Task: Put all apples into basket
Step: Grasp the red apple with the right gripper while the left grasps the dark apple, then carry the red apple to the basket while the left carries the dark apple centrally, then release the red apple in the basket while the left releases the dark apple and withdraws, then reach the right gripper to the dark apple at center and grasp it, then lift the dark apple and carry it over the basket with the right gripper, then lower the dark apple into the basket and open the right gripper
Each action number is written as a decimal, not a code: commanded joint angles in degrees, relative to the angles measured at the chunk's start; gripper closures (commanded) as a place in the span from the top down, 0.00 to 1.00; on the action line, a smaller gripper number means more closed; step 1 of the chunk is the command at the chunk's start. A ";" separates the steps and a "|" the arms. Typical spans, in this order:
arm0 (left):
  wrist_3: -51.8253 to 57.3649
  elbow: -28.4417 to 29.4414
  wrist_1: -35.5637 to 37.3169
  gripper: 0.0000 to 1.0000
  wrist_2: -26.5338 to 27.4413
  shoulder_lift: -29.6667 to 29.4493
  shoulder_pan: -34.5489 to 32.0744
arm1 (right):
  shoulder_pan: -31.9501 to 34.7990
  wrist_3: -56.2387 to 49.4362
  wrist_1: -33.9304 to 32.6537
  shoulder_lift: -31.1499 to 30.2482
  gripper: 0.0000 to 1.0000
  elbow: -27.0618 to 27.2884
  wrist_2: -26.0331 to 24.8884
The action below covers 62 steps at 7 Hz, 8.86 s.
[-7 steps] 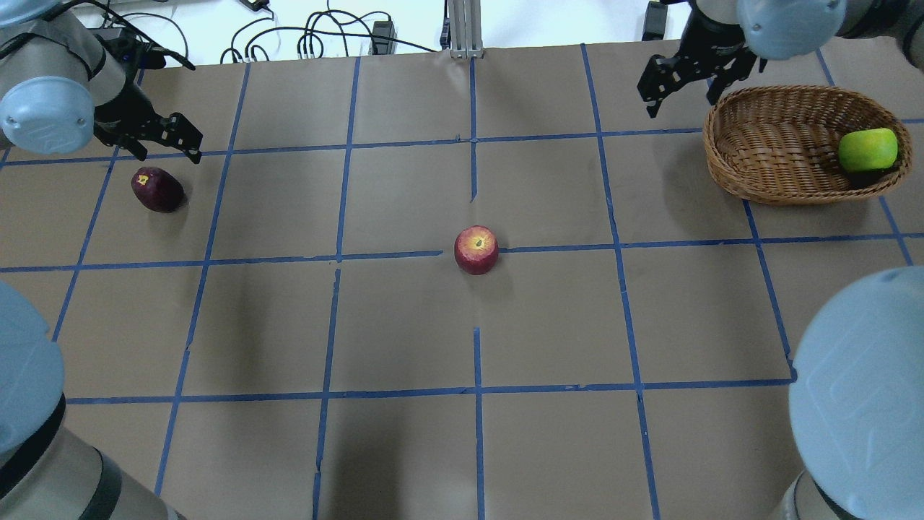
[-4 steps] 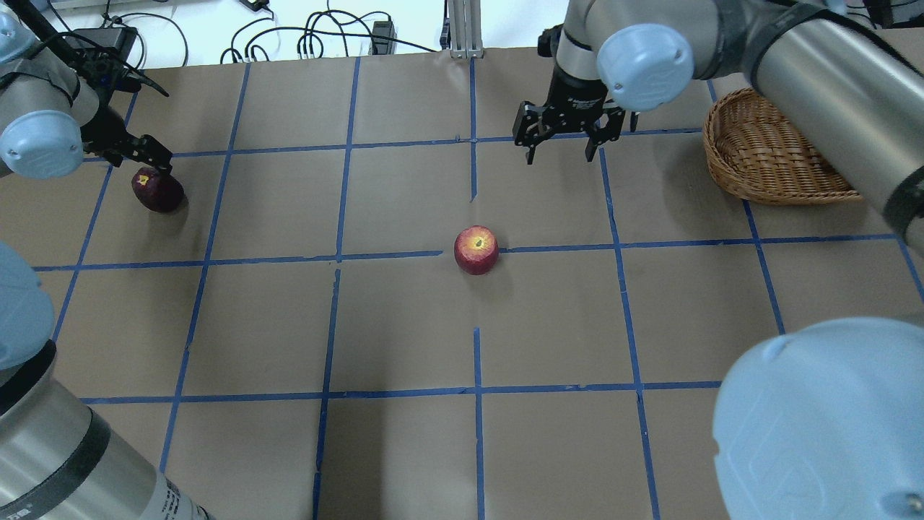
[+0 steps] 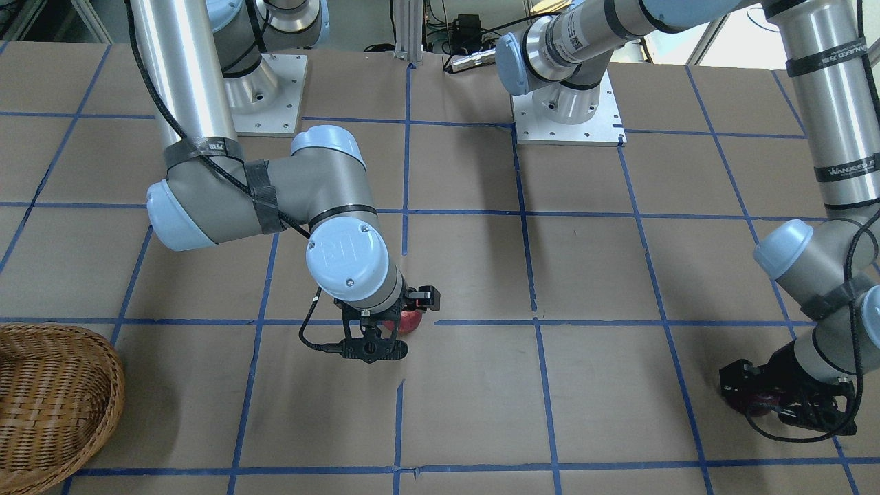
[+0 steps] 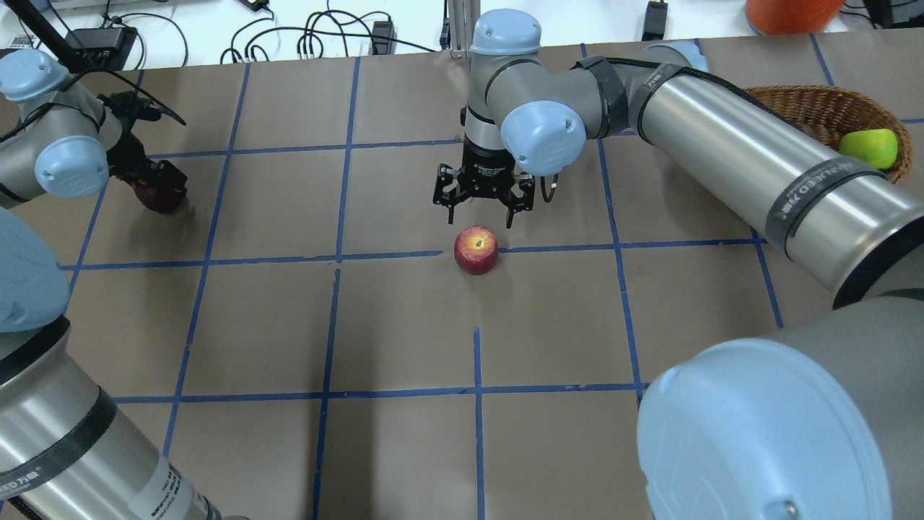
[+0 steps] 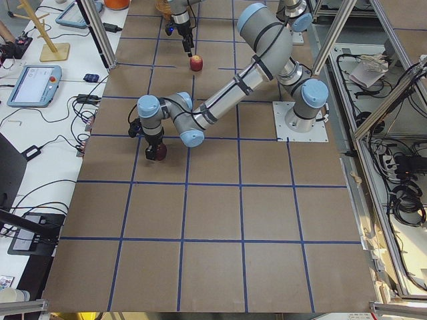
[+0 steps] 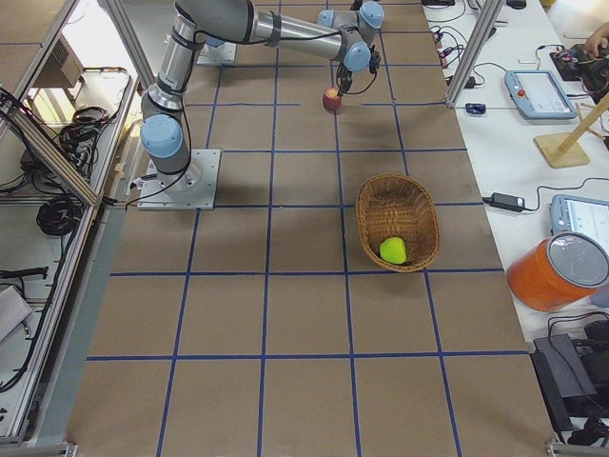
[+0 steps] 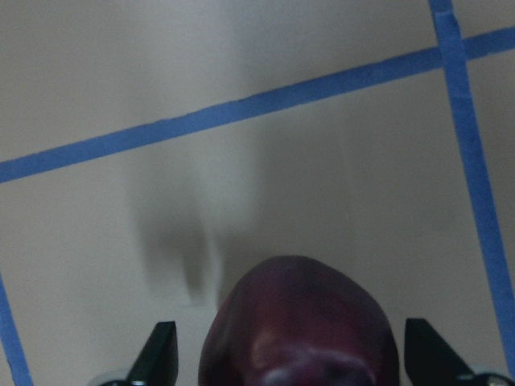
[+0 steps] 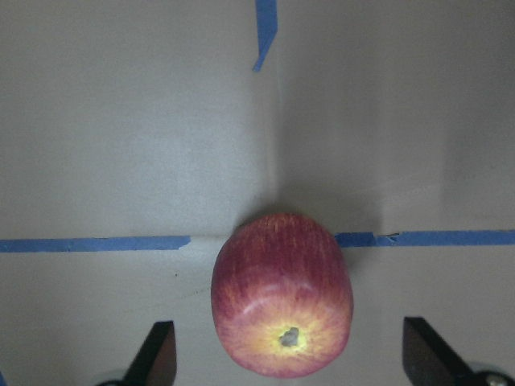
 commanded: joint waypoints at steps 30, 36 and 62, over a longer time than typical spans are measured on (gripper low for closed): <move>-49.15 -8.47 -36.24 1.00 -0.40 44.02 -28.28 | -36.54 -35.83 8.46 -7.50 1.00 -6.04 -10.82; -49.06 -0.63 -42.85 1.00 1.09 40.24 -28.02 | -6.20 -2.14 8.60 -6.32 1.00 -3.51 -2.55; -49.06 -0.64 -42.68 1.00 1.36 40.51 -28.19 | -38.44 -36.30 -2.39 1.34 0.00 -5.88 -15.68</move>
